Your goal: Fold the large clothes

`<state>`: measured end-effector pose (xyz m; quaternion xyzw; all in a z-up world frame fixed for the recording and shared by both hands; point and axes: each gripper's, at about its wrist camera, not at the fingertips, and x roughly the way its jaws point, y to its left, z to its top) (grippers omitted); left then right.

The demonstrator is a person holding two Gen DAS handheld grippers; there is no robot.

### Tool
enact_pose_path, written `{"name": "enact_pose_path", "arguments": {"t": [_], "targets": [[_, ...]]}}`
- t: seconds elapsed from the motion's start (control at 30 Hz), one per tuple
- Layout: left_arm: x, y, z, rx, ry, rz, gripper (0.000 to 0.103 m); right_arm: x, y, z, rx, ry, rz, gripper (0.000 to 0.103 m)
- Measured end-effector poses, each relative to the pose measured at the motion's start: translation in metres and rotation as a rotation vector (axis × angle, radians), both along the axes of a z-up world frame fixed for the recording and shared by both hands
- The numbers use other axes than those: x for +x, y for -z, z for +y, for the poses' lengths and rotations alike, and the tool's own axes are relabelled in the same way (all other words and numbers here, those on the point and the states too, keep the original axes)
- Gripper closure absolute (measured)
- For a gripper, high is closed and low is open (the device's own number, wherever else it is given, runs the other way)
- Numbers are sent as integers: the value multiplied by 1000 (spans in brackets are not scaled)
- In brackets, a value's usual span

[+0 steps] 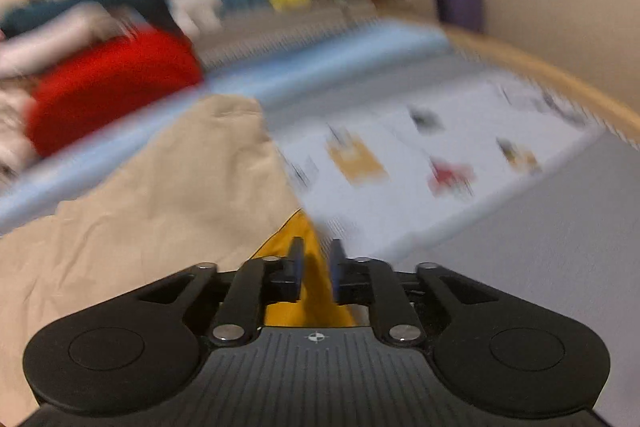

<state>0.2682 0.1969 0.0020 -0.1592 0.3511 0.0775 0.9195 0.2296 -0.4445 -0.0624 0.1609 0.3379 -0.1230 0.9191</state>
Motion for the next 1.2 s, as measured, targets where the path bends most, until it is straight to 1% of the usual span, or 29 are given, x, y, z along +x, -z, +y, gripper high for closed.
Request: {"name": "enact_pose_path", "arguments": {"t": [0.07,0.13,0.17,0.2,0.23,0.27,0.33,0.37,0.4,0.43,0.47,0.53,0.57,0.6,0.63,0.67,0.7,0.73,0.77,0.8,0.83,0.9,0.93,0.97,1.0,1.03,1.1,1.13,1.2], "targets": [[-3,3,-4,-39,88,27,55,2,9,-1,50,-37,51,83],[-4,10,-10,-66,188,74,55,2,15,3,27,-87,102,82],[-4,15,-16,-59,236,108,55,1,19,5,2,-110,132,79],[-5,22,-21,-41,275,145,54,0,22,8,-18,-126,165,78],[-6,33,-27,-7,315,203,54,-2,29,8,-30,-138,204,77],[-8,48,-29,40,333,268,54,-2,35,12,-36,-148,251,77],[-11,71,-30,142,319,398,54,-7,51,11,-52,-169,339,77],[-13,73,-25,153,302,419,54,-11,57,11,-69,-174,367,76],[-17,68,-22,141,288,408,55,-15,58,9,-74,-176,372,73],[-22,60,-20,136,282,388,54,-20,58,9,-74,-170,367,67],[-28,52,-20,135,289,359,54,-25,55,6,-66,-164,359,67],[-40,40,-25,118,344,321,54,-34,49,2,-44,-164,331,67],[-44,41,-27,111,383,333,53,-38,46,1,-41,-176,315,67],[-47,47,-31,120,417,378,53,-42,45,2,-48,-196,316,67],[-52,57,-33,152,443,431,53,-44,49,1,-61,-222,339,67],[-56,64,-36,197,468,461,52,-46,55,1,-83,-243,379,67],[-60,65,-36,220,475,466,52,-49,61,2,-114,-254,431,67],[-62,61,-35,224,464,457,53,-50,64,0,-137,-261,454,66],[-67,52,-34,229,441,432,53,-54,63,0,-155,-263,451,65],[-71,43,-34,240,426,400,49,-58,57,-1,-172,-258,435,65],[-77,33,-34,258,414,363,44,-64,48,-1,-186,-248,408,66],[-92,7,-35,293,382,277,39,-80,21,1,-220,-231,311,66],[-97,-7,-38,296,366,233,37,-88,6,4,-237,-223,261,66],[-107,-21,-40,287,347,178,34,-97,-10,8,-255,-215,200,66],[-117,-34,-42,270,332,127,28,-109,-26,15,-269,-211,139,66],[-128,-46,-49,250,318,78,25,-117,-38,21,-274,-214,98,65],[-148,-58,-60,214,304,-3,18,-137,-59,36,-273,-228,18,64],[-159,-62,-67,201,304,-35,17,-146,-67,43,-266,-234,-13,63],[-178,-60,-83,174,308,-80,16,-166,-76,61,-242,-245,-65,63]]}}
